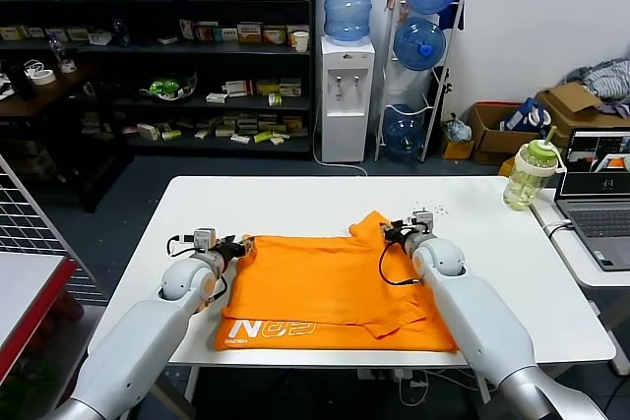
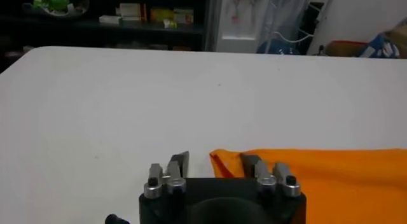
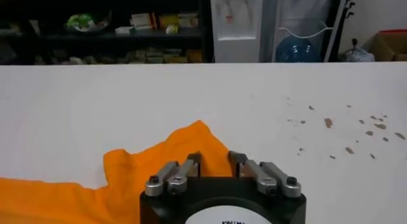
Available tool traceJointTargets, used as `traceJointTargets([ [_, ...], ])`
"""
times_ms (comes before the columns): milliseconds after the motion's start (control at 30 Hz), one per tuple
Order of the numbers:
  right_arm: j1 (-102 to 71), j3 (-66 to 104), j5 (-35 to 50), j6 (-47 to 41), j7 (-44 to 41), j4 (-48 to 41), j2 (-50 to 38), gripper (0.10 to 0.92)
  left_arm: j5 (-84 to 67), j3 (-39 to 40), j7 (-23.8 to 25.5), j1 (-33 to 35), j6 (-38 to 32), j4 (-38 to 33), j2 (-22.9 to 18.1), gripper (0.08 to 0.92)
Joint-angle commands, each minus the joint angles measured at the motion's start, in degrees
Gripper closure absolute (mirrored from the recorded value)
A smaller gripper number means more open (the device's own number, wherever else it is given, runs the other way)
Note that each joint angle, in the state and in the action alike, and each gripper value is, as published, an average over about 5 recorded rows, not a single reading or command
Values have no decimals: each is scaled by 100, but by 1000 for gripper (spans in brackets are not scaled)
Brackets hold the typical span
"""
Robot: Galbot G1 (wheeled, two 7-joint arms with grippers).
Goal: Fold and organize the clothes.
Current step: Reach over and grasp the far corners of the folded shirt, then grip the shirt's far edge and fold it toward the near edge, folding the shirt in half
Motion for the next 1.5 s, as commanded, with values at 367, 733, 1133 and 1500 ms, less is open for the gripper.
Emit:
traceJointTargets([
  [367, -121, 19, 32, 501, -109, 402, -119, 901, 27, -84, 65, 124, -335, -133, -30, 779],
  [733, -1240, 399, 499, 372, 328, 2295, -893, 901, 36, -490, -60, 833, -464, -1604, 376, 902],
  [1133, -3340, 1288, 1257, -87, 874, 4601, -2056, 901, -109, -835, -705, 2657, -334, -3771, 1029, 902],
  [1500, -4396, 1868, 1324, -224, 1056, 5415, -2179, 901, 202, -1085, -935, 3662, -469, -4273, 1021, 902],
])
